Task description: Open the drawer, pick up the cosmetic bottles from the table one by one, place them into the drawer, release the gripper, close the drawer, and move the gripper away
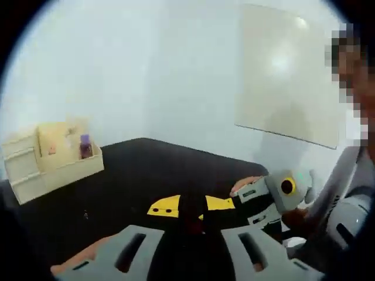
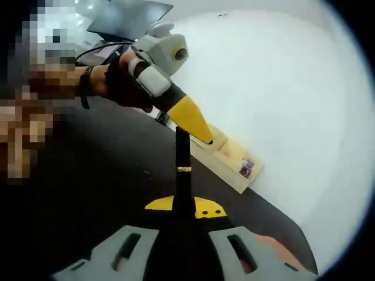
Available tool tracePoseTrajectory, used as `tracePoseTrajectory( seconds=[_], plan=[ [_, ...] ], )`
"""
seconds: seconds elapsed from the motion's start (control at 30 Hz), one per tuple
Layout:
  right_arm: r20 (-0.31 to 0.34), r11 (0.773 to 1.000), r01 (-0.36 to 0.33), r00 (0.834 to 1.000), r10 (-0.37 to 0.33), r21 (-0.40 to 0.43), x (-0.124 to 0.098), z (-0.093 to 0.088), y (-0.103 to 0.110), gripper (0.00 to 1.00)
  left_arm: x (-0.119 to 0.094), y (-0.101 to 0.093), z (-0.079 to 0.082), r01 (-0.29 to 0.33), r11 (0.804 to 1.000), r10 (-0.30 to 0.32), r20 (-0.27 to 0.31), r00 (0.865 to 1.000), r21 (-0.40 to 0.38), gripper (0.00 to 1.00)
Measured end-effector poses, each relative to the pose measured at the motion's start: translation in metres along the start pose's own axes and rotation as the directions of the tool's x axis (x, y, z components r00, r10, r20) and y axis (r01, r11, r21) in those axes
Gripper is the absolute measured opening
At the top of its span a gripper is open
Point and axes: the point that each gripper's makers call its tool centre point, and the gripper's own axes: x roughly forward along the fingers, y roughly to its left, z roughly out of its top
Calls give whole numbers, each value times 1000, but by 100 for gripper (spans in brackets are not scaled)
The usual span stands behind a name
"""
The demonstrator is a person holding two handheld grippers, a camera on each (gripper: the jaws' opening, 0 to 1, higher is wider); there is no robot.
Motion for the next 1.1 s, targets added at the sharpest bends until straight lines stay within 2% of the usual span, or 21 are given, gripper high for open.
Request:
tracePoseTrajectory(
  seconds=[0.03,0.1,0.17,0.2,0.27,0.3,0.33,0.37,0.43,0.47,0.53,0.6,0.67,0.73,0.83,0.87,0.93,0.97,1.1],
  plan=[
    [-2,1000,-8,1000,8,0,0,0,1,6,-3,-1,3,10,1000,-11,13,1000,28,11],
    [-3,1000,-20,1000,20,5,1,-1,4,6,-12,1,4,39,995,-37,-18,999,88,14],
    [-3,1000,-20,1000,20,2,1,-1,4,6,-16,2,5,44,985,-39,-34,999,164,21],
    [-3,1000,-18,1000,18,-2,2,-1,3,6,-18,-1,3,63,973,-52,-54,997,223,23],
    [-4,1000,-19,1000,19,-12,2,-1,4,6,-22,-4,0,84,936,-54,-96,994,341,28],
    [-2,1000,-14,1000,14,-27,3,-1,5,6,-25,-5,-2,102,910,-56,-125,991,401,29],
    [0,999,-13,1000,13,-30,3,-1,5,6,-28,-6,-5,134,872,-65,-160,985,471,29],
    [2,999,-16,1000,16,-30,3,-1,5,6,-30,-7,-9,154,857,-70,-185,980,492,31],
    [12,999,-21,1000,21,-26,3,1,5,6,-30,-10,-15,188,843,-84,-223,971,503,35],
    [18,999,-29,999,29,-19,2,2,6,6,-31,-7,-16,194,829,-76,-239,968,524,35],
    [24,999,-39,999,39,-12,2,2,8,6,-31,-6,-19,200,808,-68,-249,966,555,32],
    [32,999,-50,998,50,-10,2,3,10,6,-32,-9,-21,220,796,-83,-258,963,564,29],
    [34,998,-56,998,57,-14,2,4,11,6,-33,-11,-23,247,770,-94,-278,956,589,26],
    [28,998,-56,998,57,-30,3,2,13,6,-35,-14,-28,283,722,-82,-328,941,632,25],
    [27,996,-68,997,70,-57,3,2,17,6,-36,-13,-30,312,672,-53,-377,925,672,22],
    [27,995,-72,997,74,-64,3,3,18,6,-37,-12,-30,317,651,-27,-396,918,690,20],
    [26,994,-78,996,80,-79,4,3,21,6,-38,-11,-31,341,622,0,-435,900,705,18],
    [27,993,-79,996,82,-85,4,3,21,6,-39,-13,-31,358,610,-1,-451,892,707,16],
    [34,991,-94,995,98,-93,3,5,24,6,-40,-18,-30,394,590,2,-489,872,704,13]
  ],
)
